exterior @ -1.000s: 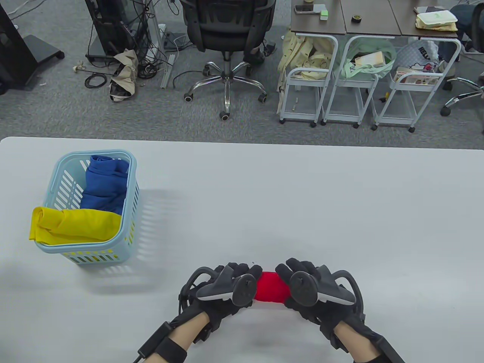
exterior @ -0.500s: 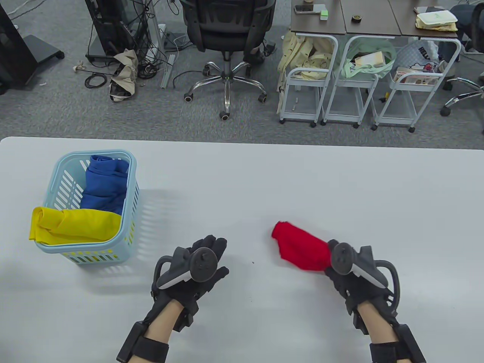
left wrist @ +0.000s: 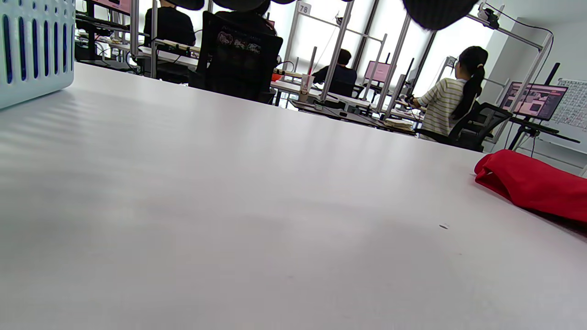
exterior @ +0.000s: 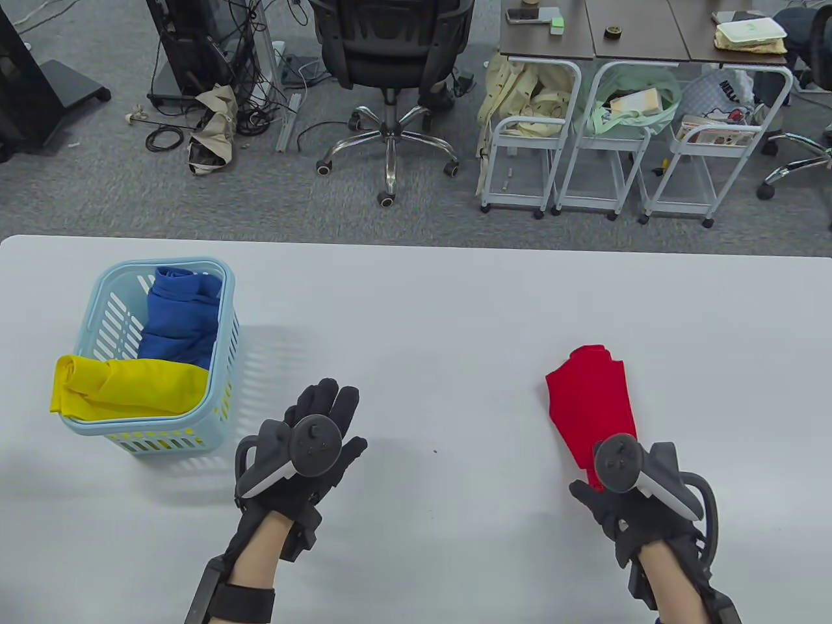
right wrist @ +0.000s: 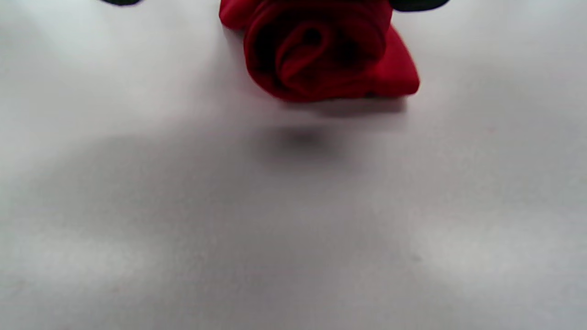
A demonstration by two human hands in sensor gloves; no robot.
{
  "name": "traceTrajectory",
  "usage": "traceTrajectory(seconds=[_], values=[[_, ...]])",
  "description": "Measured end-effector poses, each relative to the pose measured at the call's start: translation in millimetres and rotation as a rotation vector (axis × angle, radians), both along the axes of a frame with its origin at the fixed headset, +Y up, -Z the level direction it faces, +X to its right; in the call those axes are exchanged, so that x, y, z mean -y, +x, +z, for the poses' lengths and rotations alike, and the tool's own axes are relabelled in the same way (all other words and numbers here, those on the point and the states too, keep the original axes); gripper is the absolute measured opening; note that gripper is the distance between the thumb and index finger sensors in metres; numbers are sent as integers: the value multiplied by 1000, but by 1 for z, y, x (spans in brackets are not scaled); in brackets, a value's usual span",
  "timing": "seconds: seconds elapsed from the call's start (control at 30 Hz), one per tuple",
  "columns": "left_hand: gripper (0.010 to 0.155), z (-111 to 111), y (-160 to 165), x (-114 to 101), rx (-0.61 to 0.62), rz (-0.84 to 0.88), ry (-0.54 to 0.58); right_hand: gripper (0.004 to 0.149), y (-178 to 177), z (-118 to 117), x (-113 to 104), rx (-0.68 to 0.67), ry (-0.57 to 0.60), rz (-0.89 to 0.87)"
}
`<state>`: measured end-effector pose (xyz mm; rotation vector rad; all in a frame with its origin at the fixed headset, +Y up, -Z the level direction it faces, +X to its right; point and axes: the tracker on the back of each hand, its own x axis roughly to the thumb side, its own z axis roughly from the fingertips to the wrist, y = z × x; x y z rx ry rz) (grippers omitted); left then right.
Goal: Roll t-shirt into tight roll
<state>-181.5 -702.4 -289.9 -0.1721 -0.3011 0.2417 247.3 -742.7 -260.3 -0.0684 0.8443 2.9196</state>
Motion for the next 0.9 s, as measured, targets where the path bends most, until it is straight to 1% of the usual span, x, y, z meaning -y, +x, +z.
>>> traceTrajectory(seconds=[0.03, 0.1, 0.2, 0.27, 0.43, 0.5, 0.53, 0.57, 0.63, 0.77, 0.87, 0.9], values=[[65, 0, 0, 0, 8, 9, -1, 86, -2, -2, 3, 9, -24, 13], [63, 0, -1, -1, 10, 33, -7, 85, -7, -10, 5, 12, -21, 89], [64, 0, -2, -3, 5, 15, 9, 86, -10, -28, 7, 30, -28, 147], [65, 1, -2, -4, 1, -2, 24, 86, -7, -46, 10, 54, -40, 179], [66, 1, -1, -4, 3, -6, 29, 84, 6, -86, 14, 127, -66, 180], [67, 2, -1, -4, 2, -18, 33, 83, 14, -105, 14, 163, -88, 182], [66, 2, 0, -4, 1, -21, 33, 83, 16, -109, 15, 170, -91, 180], [67, 2, 0, -4, 0, -24, 34, 82, 22, -120, 16, 191, -104, 169], [67, 3, 0, -4, -1, -28, 34, 81, 30, -133, 18, 229, -129, 153], [67, 3, 2, -3, -5, -44, 35, 81, 41, -146, 21, 294, -145, 142], [67, 3, 2, -2, -6, -49, 32, 81, 41, -147, 15, 300, -129, 142], [68, 3, 3, -2, -7, -52, 31, 80, 39, -145, 11, 301, -104, 139]])
